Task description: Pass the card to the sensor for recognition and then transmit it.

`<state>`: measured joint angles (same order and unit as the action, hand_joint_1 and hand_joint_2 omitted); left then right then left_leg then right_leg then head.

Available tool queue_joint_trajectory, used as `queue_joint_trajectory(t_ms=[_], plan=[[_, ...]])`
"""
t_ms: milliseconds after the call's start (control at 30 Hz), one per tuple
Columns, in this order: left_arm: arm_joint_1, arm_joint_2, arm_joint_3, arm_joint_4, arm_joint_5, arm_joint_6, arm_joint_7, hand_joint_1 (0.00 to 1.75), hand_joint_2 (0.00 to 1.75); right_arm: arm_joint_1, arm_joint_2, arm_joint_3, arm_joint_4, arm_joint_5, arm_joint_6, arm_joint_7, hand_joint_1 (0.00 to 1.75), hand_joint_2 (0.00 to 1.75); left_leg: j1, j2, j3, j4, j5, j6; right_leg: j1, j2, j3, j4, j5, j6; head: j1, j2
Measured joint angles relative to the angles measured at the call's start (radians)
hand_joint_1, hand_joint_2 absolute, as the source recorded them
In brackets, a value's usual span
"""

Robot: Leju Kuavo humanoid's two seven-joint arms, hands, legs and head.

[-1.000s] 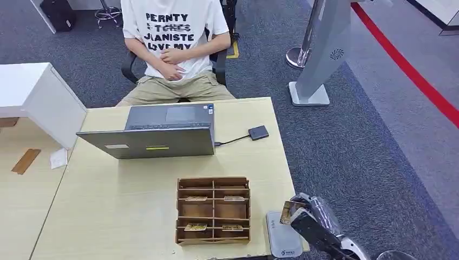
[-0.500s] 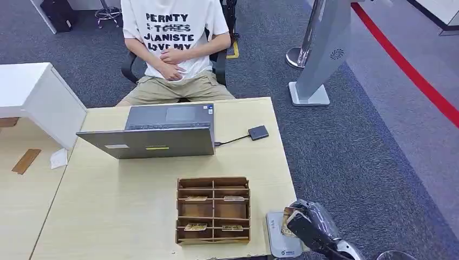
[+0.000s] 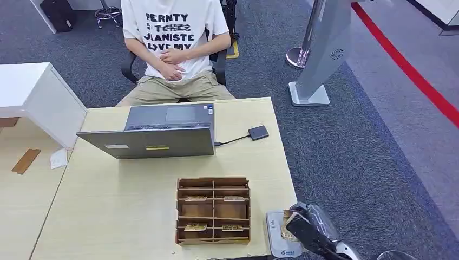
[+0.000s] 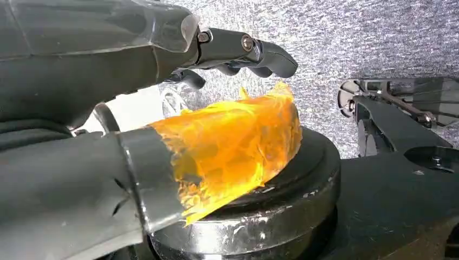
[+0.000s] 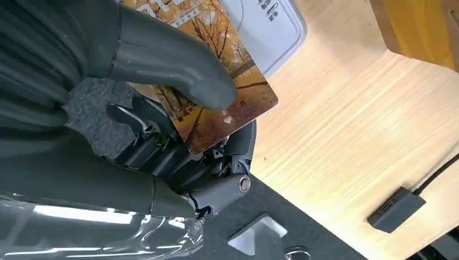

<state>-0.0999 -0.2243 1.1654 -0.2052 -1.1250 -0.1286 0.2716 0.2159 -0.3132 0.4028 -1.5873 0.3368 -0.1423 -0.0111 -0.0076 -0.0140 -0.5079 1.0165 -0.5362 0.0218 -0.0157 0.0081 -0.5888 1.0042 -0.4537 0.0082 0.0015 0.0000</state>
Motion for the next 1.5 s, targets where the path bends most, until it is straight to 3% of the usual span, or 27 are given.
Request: queue_joint_trajectory(t_ms=[1500], plan=[[0.0, 0.0, 0.0, 0.0, 0.0, 0.0, 0.002, 0.0, 0.0, -0.025, -0.056, 0.103, 0.006, 0.011, -0.039, 0.028, 1.75, 1.75, 0.0, 0.0, 0.0, 0.0, 0.0, 0.0, 0.0, 0.0, 0.0, 0.0, 0.0, 0.0, 0.0, 0.0]])
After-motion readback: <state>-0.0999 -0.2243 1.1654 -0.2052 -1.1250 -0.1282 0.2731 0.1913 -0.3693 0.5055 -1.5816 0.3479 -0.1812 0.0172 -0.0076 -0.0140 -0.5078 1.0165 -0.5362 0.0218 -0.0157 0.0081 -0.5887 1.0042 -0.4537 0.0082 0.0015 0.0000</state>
